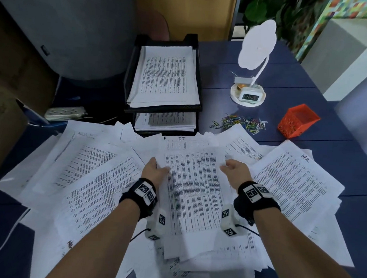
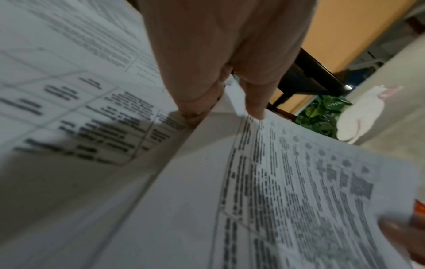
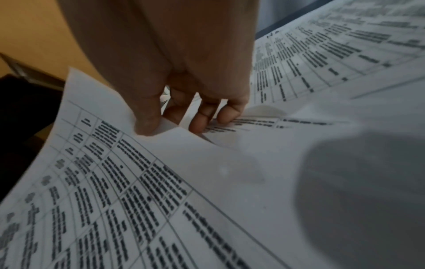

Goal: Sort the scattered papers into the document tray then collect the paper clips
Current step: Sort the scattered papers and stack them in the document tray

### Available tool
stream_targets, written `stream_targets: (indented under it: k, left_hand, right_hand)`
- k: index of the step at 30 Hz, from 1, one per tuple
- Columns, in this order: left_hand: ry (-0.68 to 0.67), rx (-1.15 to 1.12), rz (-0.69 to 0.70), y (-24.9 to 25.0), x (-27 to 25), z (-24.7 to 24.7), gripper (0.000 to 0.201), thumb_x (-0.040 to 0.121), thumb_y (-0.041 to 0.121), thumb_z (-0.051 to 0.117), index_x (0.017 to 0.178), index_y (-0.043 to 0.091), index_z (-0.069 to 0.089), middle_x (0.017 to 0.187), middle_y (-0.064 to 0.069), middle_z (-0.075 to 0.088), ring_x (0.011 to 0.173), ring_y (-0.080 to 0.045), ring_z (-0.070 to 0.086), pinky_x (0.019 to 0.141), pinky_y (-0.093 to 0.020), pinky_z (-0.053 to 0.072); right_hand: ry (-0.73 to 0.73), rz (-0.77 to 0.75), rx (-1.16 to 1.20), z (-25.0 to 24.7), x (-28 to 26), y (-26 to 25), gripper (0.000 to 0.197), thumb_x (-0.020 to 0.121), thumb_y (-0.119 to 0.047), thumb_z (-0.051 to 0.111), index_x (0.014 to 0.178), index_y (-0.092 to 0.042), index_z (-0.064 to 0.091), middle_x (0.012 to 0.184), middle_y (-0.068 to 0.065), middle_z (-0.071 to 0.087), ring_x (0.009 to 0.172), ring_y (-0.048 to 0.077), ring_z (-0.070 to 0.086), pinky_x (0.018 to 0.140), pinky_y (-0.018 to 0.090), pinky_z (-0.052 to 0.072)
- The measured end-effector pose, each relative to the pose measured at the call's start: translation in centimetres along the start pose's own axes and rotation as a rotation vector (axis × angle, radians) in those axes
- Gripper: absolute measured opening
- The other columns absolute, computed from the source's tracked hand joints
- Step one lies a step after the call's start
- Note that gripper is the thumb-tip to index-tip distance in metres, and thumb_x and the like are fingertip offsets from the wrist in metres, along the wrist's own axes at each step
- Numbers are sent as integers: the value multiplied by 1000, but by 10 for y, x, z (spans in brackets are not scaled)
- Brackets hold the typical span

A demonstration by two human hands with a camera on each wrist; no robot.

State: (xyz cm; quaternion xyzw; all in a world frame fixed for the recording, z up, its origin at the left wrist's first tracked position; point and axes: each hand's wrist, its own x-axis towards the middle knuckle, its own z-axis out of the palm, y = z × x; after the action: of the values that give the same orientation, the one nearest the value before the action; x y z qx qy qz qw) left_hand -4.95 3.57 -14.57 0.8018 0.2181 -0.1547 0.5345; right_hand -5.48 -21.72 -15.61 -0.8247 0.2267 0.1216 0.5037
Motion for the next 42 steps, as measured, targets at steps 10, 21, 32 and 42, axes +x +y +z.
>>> stream_targets:
  k: [10, 21, 32, 42]
  left_hand:
    - [12, -441, 248, 55, -4, -35, 42, 86, 19, 67, 123, 9, 49, 122, -11, 60, 115, -27, 57, 99, -43, 47]
    - [243, -435, 658, 123, -34, -41, 40, 94, 7, 55, 131, 6, 41, 114, 2, 59, 101, -4, 59, 88, -15, 50]
    - [130, -517, 505, 110, -28, -48, 30, 83, 10, 70, 111, 15, 60, 102, 3, 67, 97, -10, 64, 79, -21, 53]
    - [155, -887, 398, 102, -28, -83, 34, 89, 18, 66, 118, 7, 54, 117, -9, 67, 107, -23, 65, 90, -41, 53]
  right_hand:
    - [-19, -208, 382, -15, -28, -63, 6, 94, -12, 55, 90, -14, 57, 92, 3, 66, 75, 11, 58, 70, 26, 43]
    - [144, -604, 515, -19, -47, -139, 17, 94, -14, 47, 101, -30, 48, 109, -4, 63, 103, 14, 59, 96, 35, 48]
    - [43, -404, 451, -11, -42, -131, 27, 90, 0, 49, 109, -19, 47, 111, -1, 63, 106, 18, 60, 97, 41, 47]
    - [78, -255, 499, -13, -39, -100, 12, 84, -16, 71, 78, -15, 61, 70, -7, 64, 65, 9, 59, 67, 30, 52]
